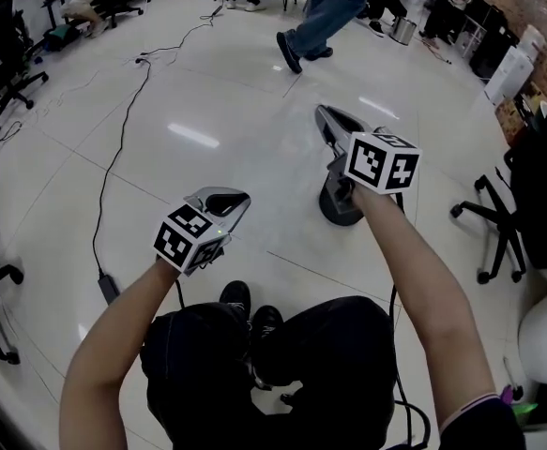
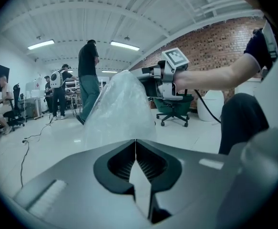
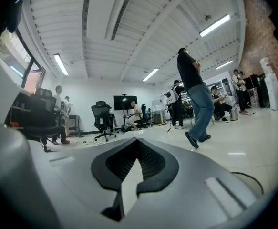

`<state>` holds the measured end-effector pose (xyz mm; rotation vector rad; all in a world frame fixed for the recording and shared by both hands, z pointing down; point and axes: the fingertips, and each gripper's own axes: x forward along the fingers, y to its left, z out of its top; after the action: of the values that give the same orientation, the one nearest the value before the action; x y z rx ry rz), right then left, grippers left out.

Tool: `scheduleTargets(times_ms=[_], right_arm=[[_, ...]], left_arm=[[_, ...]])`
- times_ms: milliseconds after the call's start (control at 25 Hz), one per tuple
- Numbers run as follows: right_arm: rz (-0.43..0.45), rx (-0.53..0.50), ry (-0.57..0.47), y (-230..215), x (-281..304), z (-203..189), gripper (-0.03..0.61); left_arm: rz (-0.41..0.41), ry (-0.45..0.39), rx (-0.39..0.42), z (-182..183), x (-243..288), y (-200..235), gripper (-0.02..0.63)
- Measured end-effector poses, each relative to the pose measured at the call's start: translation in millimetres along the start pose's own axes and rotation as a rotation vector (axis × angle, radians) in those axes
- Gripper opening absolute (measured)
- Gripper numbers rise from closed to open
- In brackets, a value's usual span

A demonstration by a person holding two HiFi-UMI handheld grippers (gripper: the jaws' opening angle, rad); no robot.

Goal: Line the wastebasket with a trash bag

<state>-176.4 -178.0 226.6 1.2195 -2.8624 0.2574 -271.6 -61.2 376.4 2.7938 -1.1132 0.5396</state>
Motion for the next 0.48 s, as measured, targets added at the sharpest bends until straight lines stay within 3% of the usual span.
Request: scheduleTargets(times_ms=[480], right_arm=[[-0.127, 0.024, -0.136, -69.4, -53.9, 60.1, 0.002]], left_arm=[[-0.067, 0.019, 0.104, 47.6, 59.8, -35.8, 0.012]])
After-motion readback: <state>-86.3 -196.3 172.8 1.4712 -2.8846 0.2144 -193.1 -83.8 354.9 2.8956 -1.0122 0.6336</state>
